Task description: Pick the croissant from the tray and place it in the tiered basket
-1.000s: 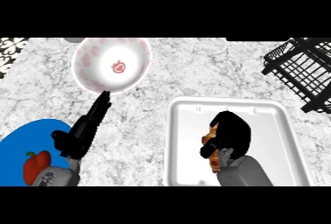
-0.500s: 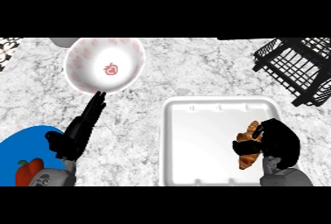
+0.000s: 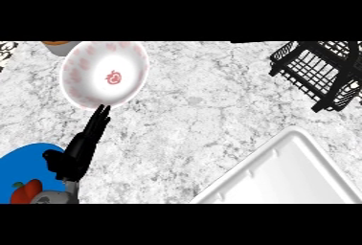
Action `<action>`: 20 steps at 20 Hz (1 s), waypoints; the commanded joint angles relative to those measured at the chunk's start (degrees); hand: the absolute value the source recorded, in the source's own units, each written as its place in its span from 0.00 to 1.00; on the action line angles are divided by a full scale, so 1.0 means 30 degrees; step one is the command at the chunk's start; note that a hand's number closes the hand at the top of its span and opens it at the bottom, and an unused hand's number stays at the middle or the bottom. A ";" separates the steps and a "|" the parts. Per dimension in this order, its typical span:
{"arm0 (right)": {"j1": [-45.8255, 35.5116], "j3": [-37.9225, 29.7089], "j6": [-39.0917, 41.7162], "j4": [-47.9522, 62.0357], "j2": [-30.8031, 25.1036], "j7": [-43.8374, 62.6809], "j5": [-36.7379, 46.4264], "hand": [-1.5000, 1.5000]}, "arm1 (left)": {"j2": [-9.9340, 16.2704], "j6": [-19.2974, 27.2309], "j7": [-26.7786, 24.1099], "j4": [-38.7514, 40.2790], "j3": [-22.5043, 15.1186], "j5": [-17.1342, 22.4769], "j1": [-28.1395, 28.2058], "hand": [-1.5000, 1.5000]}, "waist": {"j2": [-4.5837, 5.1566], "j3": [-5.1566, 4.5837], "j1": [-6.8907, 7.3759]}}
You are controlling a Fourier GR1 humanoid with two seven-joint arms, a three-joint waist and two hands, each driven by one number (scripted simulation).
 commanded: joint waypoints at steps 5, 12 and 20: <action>-0.0438 -0.6806 0.1217 -0.1636 -0.3584 -0.3614 -0.5586 1.00 | -0.0282 -0.0288 0.0262 0.0888 -0.0023 -0.0213 -0.1266 0.50 | 0.0249 -0.0035 0.1057; -0.4865 -0.6729 0.3425 -0.0659 -0.6050 0.0751 -0.6474 1.00 | -0.1124 -0.0202 0.0659 -0.0379 -0.0744 -0.0935 -0.0728 0.50 | 0.0325 -0.0041 0.1742; -1.2298 -0.3020 0.2695 0.6890 -0.8691 0.0918 -0.5957 1.00 | -0.0839 -0.1300 0.0778 0.1250 0.0062 -0.0733 -0.2539 0.50 | 0.0434 -0.0041 0.2069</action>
